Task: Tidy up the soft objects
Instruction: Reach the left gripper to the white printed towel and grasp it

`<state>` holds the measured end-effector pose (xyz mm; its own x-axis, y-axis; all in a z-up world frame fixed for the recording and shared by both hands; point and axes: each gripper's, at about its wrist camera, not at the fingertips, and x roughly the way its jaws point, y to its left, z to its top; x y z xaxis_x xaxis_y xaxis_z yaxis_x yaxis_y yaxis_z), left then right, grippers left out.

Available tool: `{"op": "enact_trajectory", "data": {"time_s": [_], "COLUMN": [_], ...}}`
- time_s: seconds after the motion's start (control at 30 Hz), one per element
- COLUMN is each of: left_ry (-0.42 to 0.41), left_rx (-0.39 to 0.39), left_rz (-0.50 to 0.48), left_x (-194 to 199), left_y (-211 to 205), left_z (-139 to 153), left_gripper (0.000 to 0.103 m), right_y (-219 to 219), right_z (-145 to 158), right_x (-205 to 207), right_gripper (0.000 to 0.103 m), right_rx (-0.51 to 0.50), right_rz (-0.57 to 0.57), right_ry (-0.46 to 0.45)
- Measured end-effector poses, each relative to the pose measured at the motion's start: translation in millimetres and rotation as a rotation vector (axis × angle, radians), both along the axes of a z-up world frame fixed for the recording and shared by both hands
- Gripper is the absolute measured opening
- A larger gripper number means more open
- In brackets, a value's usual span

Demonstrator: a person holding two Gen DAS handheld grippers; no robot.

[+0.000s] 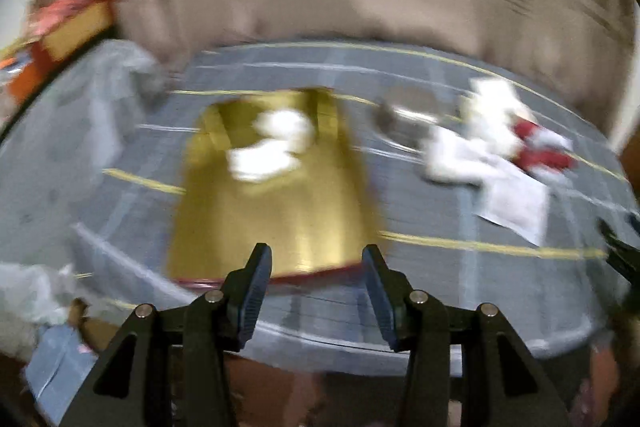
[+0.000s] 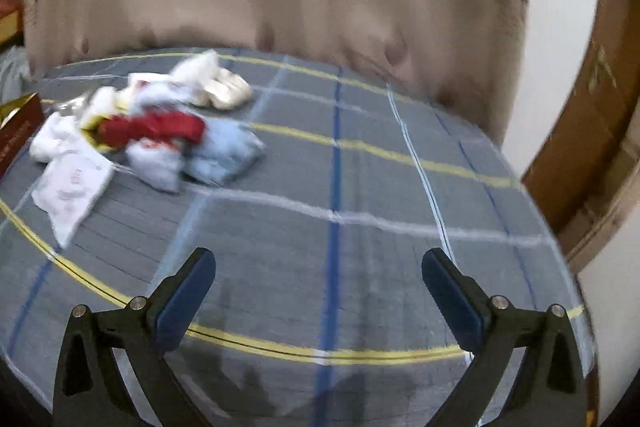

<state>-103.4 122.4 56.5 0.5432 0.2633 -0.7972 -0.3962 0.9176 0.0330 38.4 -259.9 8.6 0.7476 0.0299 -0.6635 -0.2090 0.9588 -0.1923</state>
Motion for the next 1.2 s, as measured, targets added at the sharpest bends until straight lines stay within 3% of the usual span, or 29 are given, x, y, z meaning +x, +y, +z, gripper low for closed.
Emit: {"op": "enact_trajectory", "data": {"time_s": [0.1, 0.2, 0.4, 0.57, 0.67, 0.87, 1.1, 1.17, 1.2], "left_ry": [0.019, 0.048, 0.077, 0.082, 0.093, 0.128, 0.127, 0.115, 0.106], "left_rx": [-0.103, -0.211, -0.313, -0.343, -0.391, -0.371, -0.500, -0.494, -0.487], "left_rz": [-0.125, -0.201, -0.235, -0.165, -0.186, -0.175, -0.134, -0.126, -0.124], "left_x": [19, 40, 90, 131, 155, 192, 207, 207, 205], "left_y": [-35, -57, -60, -39, -32, -21, -7, -10, -11], "left_z": [-9, -19, -27, -34, -42, -61, -84, -87, -86], "left_gripper": [0.048, 0.048, 0.048, 0.048, 0.048, 0.048, 0.047, 0.030, 0.028], "right_y": [-12, -5, 7, 1, -1, 0, 1, 1, 1], "right_z": [-5, -4, -6, -5, -4, -3, -4, -3, -3], "right_x": [5, 0, -14, -14, -14, -15, -13, -12, -11], "right_gripper": [0.103, 0.103, 0.103, 0.103, 0.103, 0.103, 0.103, 0.103, 0.103], "right_rx": [0.068, 0.052, 0.001, 0.042, 0.060, 0.072, 0.088, 0.093, 0.097], "right_rz": [-0.009, 0.045, 0.106, 0.121, 0.128, 0.157, 0.173, 0.174, 0.175], "right_ry": [0.019, -0.001, -0.027, -0.025, -0.021, -0.015, 0.004, 0.009, 0.013]}}
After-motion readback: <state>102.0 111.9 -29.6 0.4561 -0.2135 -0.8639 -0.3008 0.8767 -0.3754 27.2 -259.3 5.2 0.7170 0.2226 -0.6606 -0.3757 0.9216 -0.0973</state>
